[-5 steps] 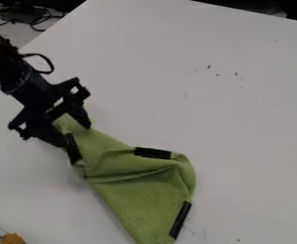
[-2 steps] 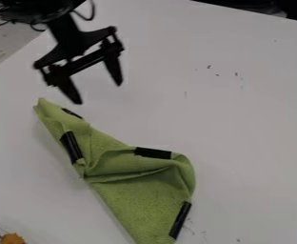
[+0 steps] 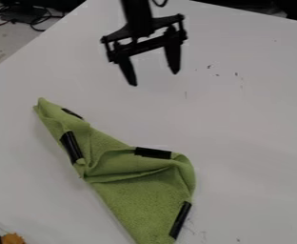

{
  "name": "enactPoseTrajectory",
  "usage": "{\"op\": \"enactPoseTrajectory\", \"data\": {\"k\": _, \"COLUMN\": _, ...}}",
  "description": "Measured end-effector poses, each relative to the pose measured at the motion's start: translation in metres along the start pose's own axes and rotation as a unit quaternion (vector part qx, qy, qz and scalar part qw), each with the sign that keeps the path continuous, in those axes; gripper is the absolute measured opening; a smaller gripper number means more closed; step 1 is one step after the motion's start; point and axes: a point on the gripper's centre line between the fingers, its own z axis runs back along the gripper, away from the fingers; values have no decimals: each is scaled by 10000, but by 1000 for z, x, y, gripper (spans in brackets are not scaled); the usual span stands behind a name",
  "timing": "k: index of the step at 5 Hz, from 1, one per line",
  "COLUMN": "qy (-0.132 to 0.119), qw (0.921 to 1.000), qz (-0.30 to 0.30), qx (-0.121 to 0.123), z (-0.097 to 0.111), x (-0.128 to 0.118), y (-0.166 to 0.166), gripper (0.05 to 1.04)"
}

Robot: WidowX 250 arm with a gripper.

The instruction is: Fold the cloth from top right to the left

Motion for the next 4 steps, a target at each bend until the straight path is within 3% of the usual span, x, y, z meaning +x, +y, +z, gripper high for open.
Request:
{"op": "enactPoseTrajectory", "data": {"k": 1, "qy": 6, "qw": 9991, "qz": -407, "qx": 89, "z": 5, "x": 4, "y": -25, "gripper": 1001}}
{"op": "enactPoseTrajectory", "data": {"k": 2, "qy": 180, "qw": 9972, "qz": -705, "qx": 186, "z": -1, "x": 16, "y": -42, "gripper": 1001}}
{"op": "enactPoseTrajectory", "data": {"k": 4, "qy": 330, "qw": 9958, "qz": -796, "qx": 295, "z": -11, "x": 22, "y": -48, "gripper": 1001}}
